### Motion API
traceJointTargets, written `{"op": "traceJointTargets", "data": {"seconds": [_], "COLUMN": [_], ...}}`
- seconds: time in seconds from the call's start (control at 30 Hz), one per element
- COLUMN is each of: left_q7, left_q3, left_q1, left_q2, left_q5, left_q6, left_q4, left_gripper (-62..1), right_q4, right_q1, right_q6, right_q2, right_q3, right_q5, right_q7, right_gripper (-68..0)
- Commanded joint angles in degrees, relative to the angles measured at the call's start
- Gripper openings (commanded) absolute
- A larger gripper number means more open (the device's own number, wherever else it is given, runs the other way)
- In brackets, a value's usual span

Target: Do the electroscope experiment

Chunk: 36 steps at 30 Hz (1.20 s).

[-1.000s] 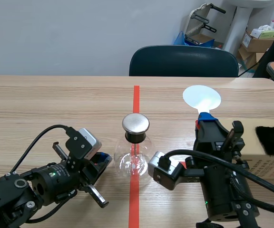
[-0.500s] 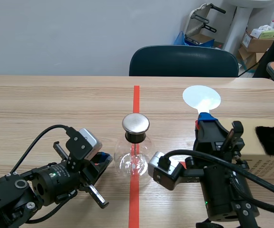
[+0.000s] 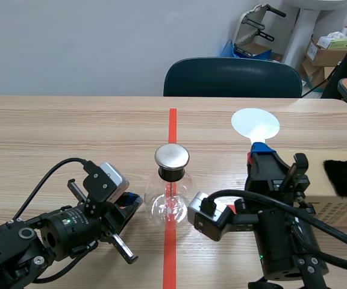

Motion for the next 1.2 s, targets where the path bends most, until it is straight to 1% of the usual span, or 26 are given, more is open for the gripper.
{"op": "traceJointTargets", "data": {"seconds": [0.0, 1.17], "left_q7": [-0.76, -0.81], "left_q3": [-0.04, -0.04], "left_q1": [-0.15, 1.07], "left_q2": [0.28, 0.28], "left_q5": [-0.33, -0.33], "left_q6": [-0.09, 0.15], "left_q4": [0.98, 0.98], "left_gripper": [-57.3, -57.3], "right_q4": [0.94, 0.94], "right_q1": [0.81, 0.81], "right_q6": [-0.66, -0.66], "right_q2": [0.28, 0.28], "right_q3": [0.37, 0.37], "right_q5": [-0.52, -0.52], "right_q7": [-0.22, -0.22], "right_gripper": [-66.2, -66.2]}}
